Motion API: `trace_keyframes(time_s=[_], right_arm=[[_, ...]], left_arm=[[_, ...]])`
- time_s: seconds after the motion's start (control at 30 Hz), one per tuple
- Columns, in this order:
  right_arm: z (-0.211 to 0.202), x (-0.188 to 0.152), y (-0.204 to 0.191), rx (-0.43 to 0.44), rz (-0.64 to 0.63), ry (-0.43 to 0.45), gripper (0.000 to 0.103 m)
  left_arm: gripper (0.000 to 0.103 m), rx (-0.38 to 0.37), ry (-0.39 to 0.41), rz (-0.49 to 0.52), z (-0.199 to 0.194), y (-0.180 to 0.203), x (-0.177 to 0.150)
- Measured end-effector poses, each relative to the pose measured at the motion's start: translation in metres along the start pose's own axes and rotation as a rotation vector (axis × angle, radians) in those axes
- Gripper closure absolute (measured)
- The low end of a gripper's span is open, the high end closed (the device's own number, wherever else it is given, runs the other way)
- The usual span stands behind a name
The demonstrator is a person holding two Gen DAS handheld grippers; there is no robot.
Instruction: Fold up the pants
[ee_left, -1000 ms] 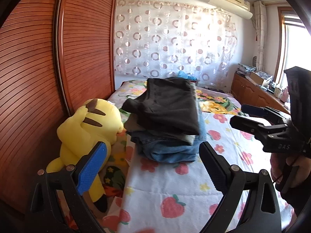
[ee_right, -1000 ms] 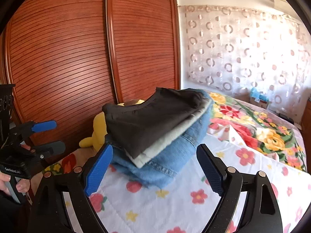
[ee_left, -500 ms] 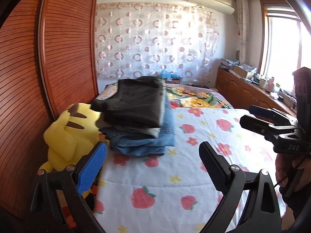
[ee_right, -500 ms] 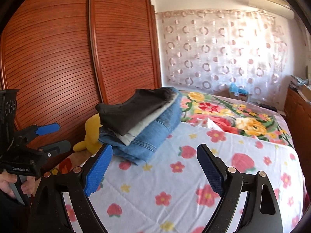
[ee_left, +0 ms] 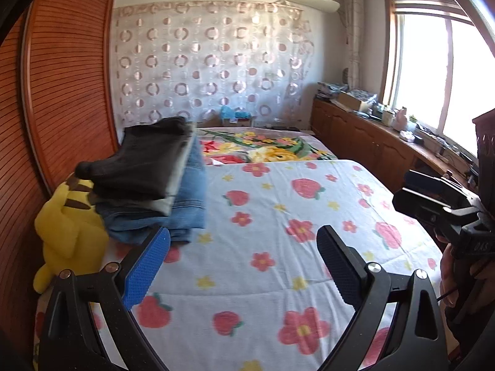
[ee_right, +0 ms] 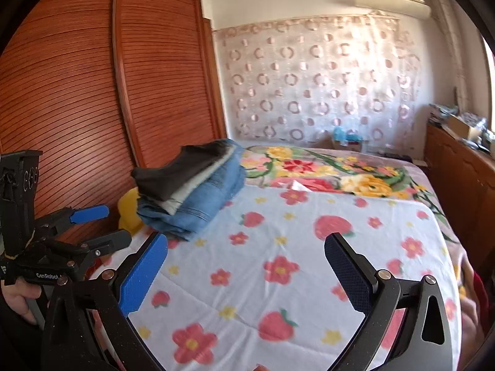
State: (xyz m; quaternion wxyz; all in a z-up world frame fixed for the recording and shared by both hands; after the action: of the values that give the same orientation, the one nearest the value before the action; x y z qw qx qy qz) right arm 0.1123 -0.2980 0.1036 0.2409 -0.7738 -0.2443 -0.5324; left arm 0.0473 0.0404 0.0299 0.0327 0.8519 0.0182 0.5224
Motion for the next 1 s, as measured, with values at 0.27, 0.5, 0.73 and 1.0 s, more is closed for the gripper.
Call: trace_keyframes(time_s=[0.27,0.5,0.73,1.0], right_arm=[[-0.022,-0.006,0.021,-0.125,0.060,0.002,0.002],[-0.035,-0.010,0.029,-0.210,0.070,0.021,0.002],[-0.037,-0.003,0.014,-0.257,0.059,0.048,0.002],[-0.042,-0.005,-0.008,-0.273,0.041,0.086,0.002]], left_arm=[[0.007,-0.034,-0.011,0.027,0.005,0.032,0.002],[0.007,-0.047,0.003,0.052,0.005,0.051,0.011],[0.007,-0.052,0.030,0.069,-0.004,0.063,0.023],[0.007,-0.048,0.052,0.081,-0.017,0.066,0.030]])
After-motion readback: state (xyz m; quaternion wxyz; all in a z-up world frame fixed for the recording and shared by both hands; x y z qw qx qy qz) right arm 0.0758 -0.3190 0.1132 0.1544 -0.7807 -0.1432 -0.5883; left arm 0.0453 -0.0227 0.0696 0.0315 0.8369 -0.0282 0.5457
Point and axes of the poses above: each gripper's, at about its wrist camera, not at the fingertips, and z roughly the way its jaws point, y to its right, x to its top, the point moved 2 cm from there along z, roughly the way its jaws point, and after that the axes turned 5 degrees about y, right-handed, at the moved point
